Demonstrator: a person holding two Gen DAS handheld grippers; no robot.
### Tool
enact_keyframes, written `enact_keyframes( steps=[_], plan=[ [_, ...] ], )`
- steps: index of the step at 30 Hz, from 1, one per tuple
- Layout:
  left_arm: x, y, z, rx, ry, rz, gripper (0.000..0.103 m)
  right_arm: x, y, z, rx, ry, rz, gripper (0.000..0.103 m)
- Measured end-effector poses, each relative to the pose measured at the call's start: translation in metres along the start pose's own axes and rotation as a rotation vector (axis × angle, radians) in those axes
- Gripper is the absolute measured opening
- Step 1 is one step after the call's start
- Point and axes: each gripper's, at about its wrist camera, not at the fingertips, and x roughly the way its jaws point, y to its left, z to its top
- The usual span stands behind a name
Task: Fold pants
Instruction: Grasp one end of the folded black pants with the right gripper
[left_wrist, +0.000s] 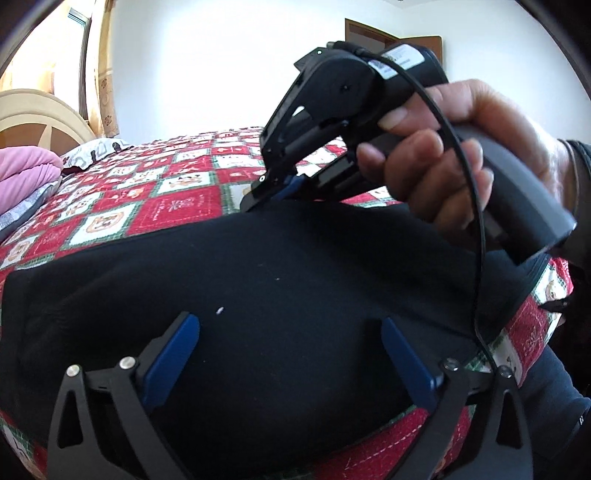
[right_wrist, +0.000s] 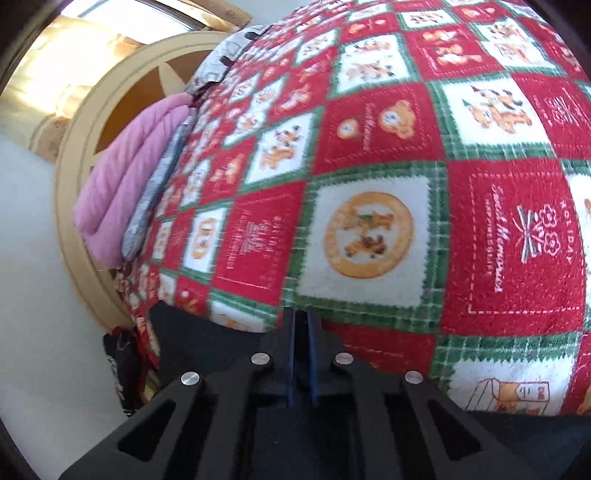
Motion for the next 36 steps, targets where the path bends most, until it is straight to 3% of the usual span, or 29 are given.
enact_keyframes(
  steps=[3,5,6,7,10,13,20,23,25,30,34,36],
  plan=[
    [-0.003,0.002,0.0,-0.013,-0.006,-0.013,0.101,-0.001,0.006,-0.002,-0.055,0.001,-0.015,0.008],
    [-0.005,0.004,0.001,-0.026,-0.011,-0.022,0.101,-0.013,0.01,-0.005,-0.078,-0.017,-0.047,0.025],
    [-0.006,0.005,0.002,-0.034,-0.013,-0.025,0.101,-0.023,0.01,-0.007,-0.092,-0.043,-0.067,0.043],
    [-0.007,0.005,0.002,-0.039,-0.016,-0.022,0.101,-0.032,0.011,-0.009,-0.105,-0.07,-0.09,0.049],
    [-0.012,0.007,0.003,-0.064,-0.027,-0.015,0.102,-0.069,0.011,-0.022,-0.156,-0.136,-0.15,0.049],
    [-0.01,0.014,0.003,-0.096,-0.023,0.0,0.102,-0.099,0.001,-0.052,-0.172,-0.143,-0.136,0.05],
    [0.0,0.012,0.006,-0.084,0.001,0.011,0.103,-0.097,-0.043,-0.107,-0.134,-0.097,-0.224,0.05],
    [-0.003,0.019,0.012,-0.095,0.011,-0.001,0.103,-0.106,-0.059,-0.106,-0.075,-0.143,-0.119,0.05],
    [-0.009,0.035,0.019,-0.12,-0.008,0.022,0.103,-0.121,-0.063,-0.108,-0.053,-0.185,-0.121,0.05],
    [-0.028,0.083,0.031,-0.205,-0.059,0.127,0.103,-0.189,-0.076,-0.133,-0.084,-0.332,-0.222,0.05],
    [-0.034,0.123,0.039,-0.283,-0.081,0.217,0.103,-0.265,-0.114,-0.164,-0.001,-0.483,-0.391,0.05],
    [-0.029,0.141,0.043,-0.293,-0.048,0.253,0.103,-0.309,-0.14,-0.182,0.077,-0.573,-0.497,0.05]
  ],
)
